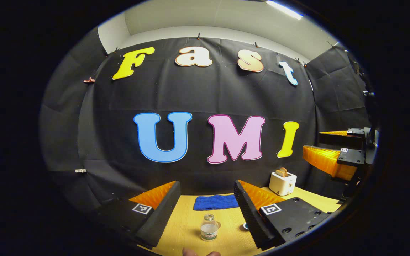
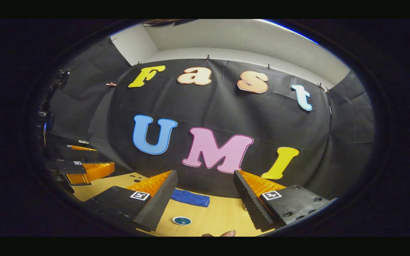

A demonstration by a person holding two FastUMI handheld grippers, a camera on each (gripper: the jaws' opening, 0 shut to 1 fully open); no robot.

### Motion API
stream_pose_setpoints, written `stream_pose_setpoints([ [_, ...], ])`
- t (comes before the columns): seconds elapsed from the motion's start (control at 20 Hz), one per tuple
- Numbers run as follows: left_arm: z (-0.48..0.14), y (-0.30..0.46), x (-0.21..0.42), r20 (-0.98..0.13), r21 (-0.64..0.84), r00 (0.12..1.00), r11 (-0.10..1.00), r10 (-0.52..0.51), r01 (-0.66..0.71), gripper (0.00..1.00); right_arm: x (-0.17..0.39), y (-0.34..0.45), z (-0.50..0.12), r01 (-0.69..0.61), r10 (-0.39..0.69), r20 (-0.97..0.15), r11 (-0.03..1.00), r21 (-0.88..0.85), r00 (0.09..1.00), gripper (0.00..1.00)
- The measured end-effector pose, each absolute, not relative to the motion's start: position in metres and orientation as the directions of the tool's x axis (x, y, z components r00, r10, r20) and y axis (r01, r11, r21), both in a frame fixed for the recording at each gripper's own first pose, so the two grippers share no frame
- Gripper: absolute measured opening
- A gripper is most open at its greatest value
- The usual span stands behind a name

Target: Open the teacup lid with one hand, grasp the water bottle and pour water into the teacup with the other hand; after pouring, place the water bottle on the coaster and then close the teacup lid.

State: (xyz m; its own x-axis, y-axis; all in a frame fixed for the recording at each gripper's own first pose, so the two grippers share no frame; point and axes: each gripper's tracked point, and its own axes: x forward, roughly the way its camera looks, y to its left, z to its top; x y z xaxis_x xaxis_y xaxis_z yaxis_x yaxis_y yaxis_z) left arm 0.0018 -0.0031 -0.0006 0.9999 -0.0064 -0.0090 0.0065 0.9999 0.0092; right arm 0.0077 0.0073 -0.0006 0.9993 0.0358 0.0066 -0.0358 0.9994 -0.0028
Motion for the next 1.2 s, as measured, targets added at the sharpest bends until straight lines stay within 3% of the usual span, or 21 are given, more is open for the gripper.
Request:
stream_pose_setpoints([
  [0.55,-0.022,-0.008,0.009,-0.028,0.018,0.999,1.000,-0.021,0.021,0.95,0.010,0.022,-0.038,-0.077,0.078,-0.038,0.996,0.039,0.996,0.98],
  [1.2,-0.177,-0.019,0.046,-0.106,0.042,0.994,0.999,0.004,0.001,0.95,0.053,0.050,-0.265,-0.109,0.125,-0.217,0.990,0.085,0.968,0.96],
])
